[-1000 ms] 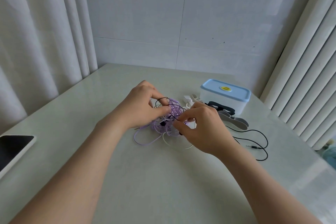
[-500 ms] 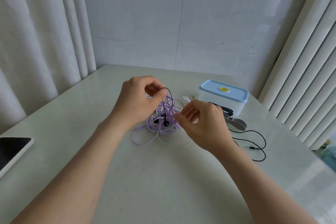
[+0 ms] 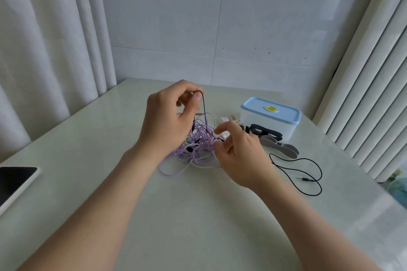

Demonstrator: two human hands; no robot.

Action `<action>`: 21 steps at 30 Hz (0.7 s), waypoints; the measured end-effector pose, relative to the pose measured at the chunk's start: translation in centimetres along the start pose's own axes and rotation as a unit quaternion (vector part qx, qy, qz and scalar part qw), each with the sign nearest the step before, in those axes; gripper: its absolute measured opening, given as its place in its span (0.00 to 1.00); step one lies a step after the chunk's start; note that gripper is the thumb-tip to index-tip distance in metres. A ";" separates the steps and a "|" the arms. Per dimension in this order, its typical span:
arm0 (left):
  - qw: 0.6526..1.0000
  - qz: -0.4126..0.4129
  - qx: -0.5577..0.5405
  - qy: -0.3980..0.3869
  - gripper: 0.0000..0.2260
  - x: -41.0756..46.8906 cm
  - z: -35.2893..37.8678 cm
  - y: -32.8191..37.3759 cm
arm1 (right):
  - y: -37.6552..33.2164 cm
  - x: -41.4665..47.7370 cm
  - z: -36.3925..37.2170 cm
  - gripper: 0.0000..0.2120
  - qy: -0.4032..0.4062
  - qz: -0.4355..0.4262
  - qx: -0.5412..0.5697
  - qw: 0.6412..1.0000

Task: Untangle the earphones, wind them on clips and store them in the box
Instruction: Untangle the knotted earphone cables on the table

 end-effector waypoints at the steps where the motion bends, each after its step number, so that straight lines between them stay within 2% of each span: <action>1: 0.999 -0.028 -0.034 -0.016 0.04 0.0 0.4 -0.4 | 0.2 0.0 0.2 0.09 -0.006 0.008 -0.011 1.000; 6: 0.993 -0.076 -0.073 -0.042 0.05 0.0 1.1 -1.4 | 1.0 0.2 0.4 0.09 -0.008 0.028 -0.037 0.999; 10: 0.996 -0.066 -0.042 -0.030 0.04 0.2 0.6 -1.2 | 0.9 0.2 0.0 0.07 0.014 0.020 -0.058 0.998; 12: 0.996 -0.070 -0.048 -0.033 0.05 0.2 0.6 -1.2 | 0.9 0.3 -0.4 0.09 0.035 0.011 -0.054 0.998; 17: 0.979 -0.144 -0.140 -0.034 0.07 0.0 1.5 -2.5 | 1.0 0.3 -0.4 0.08 0.022 -0.001 -0.070 0.997; 21: 0.970 -0.167 -0.170 -0.055 0.10 -0.6 2.4 -2.8 | 1.2 0.4 -0.9 0.06 0.036 0.010 -0.073 0.997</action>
Point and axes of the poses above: each hand's wrist, its own x-axis towards the middle knuckle, its own z-axis out of the palm, y = z × x, the point moved 9 cm from there along x, towards the middle knuckle, and after that the axes turned 8 degrees about -x, right-handed, at the moved point
